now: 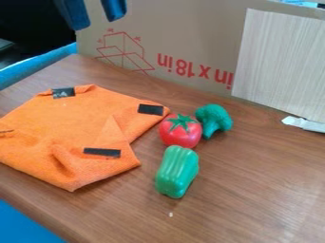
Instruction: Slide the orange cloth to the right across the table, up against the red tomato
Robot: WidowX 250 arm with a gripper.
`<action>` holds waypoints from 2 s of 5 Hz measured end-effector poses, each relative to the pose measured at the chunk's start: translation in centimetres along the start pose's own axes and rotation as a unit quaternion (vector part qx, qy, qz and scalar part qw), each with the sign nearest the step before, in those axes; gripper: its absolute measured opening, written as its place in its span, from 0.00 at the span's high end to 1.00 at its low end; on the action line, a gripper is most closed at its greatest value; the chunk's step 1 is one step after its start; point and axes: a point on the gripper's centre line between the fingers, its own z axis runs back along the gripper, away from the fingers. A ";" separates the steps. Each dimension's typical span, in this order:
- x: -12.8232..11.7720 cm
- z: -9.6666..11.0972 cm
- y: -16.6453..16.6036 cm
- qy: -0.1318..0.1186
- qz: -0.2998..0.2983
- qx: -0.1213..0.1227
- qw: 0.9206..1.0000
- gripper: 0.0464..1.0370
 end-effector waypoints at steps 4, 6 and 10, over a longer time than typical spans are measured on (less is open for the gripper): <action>1.0 -6.8 5.6 -0.016 -0.077 0.139 0.987 0.04; 2.0 -10.3 10.0 -0.046 -0.088 0.208 0.973 0.04; 1.3 -13.6 14.0 -0.025 -0.064 0.214 0.974 0.04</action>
